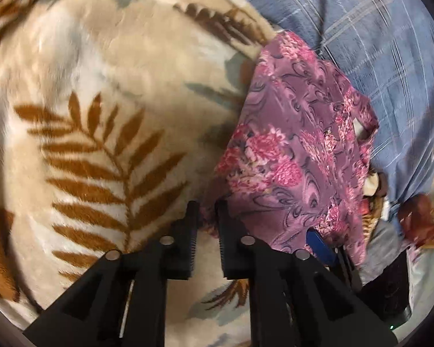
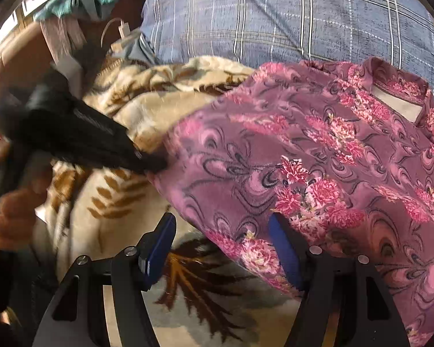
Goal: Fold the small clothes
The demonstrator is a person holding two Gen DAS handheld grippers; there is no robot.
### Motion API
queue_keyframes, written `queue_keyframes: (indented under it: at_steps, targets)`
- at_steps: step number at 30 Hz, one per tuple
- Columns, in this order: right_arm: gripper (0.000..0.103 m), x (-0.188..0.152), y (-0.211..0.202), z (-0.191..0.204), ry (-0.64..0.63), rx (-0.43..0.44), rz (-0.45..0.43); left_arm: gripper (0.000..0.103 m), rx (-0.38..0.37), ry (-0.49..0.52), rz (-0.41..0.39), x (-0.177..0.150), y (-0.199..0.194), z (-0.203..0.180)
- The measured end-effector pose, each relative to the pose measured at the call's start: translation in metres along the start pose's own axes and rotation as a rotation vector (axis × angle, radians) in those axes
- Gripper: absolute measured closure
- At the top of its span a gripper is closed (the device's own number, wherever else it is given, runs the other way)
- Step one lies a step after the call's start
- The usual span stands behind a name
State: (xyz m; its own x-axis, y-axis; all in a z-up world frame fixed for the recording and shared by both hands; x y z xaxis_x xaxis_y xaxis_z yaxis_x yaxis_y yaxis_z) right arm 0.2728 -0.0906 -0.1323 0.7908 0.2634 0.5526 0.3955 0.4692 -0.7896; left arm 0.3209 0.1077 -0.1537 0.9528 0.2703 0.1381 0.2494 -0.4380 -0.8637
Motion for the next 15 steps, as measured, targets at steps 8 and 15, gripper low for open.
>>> queue_keyframes:
  at_steps: [8, 15]
  targets:
    - [0.025, 0.001, 0.016, 0.031, -0.114, -0.079, -0.062, 0.091, -0.043, -0.029, -0.028, 0.003, -0.011, 0.006]
    - [0.035, -0.003, 0.037, 0.035, -0.177, -0.246, -0.074, 0.091, -0.075, -0.043, -0.011, 0.002, -0.005, 0.001]
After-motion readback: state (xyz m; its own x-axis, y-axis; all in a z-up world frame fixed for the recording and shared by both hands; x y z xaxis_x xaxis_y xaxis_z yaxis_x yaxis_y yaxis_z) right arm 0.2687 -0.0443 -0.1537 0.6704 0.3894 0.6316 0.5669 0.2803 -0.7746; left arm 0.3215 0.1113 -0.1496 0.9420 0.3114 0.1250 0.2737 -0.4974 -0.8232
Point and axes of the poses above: each gripper's, at about its wrist camera, not at the fingertips, and y roughly the way its jaws point, z to its left, x to its top, the point moved 4 cm from there along y, roughly the way its jaws point, and after that the axes turned 8 degrees about y, right-handed, at the moved point
